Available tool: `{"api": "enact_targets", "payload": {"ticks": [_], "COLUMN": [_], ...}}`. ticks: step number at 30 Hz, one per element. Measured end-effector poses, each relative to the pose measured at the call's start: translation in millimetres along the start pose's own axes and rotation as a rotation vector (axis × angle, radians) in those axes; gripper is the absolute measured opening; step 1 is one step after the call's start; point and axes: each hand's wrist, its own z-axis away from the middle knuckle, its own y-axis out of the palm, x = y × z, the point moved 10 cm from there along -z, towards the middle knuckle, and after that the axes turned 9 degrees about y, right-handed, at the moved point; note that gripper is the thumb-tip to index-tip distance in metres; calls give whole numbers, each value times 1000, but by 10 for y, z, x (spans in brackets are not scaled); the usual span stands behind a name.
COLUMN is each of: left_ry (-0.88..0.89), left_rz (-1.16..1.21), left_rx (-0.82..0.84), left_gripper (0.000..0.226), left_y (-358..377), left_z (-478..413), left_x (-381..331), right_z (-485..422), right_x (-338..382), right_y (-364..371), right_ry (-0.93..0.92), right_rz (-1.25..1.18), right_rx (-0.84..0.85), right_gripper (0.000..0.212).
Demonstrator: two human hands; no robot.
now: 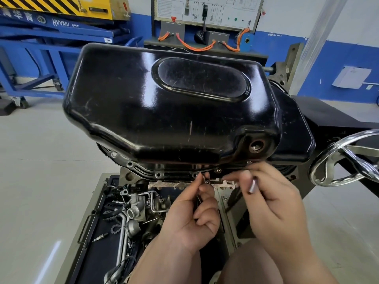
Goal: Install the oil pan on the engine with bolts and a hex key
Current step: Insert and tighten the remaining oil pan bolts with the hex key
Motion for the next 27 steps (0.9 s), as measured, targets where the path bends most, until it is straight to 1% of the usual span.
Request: {"api": "enact_targets", "payload": {"ticks": [2,3,6,9,16,20,24,27], "left_ry": [-3,-5,-4,7,6,-7,-6,-6], "left_rz": [-4,-3,1,2,8,14,22,27], "left_rx": [-14,-22,-34,-39,-46,-57,-74,-72], "left_gripper": [13,14,14,14,12,12,12,14], "left_y": [-33,-47,-64,-74,-70,-87,-107,-111], "left_z": [-6,-9,-13,-21,-12,-12,-26,-36], "left_x": [-3,-2,-6,-18,-15,2,5,5], "right_z": [34,54,107,151,156,162,178,187], "right_x": [60,73,62,84,58,86,106,80], "right_y": [-95,-145,-280,-320,-179,-120,-71,-30], "right_ry": [-35,-43,-34,-84,-102,-134,-168,-157], "right_rz": [37,33,-42,-97,-125,-108,-53,-24], "right_rx": [-37,-57,-130,-174,-123,-108,-87,-72], "right_gripper": [42,42,37,31,27,29,19,11]}}
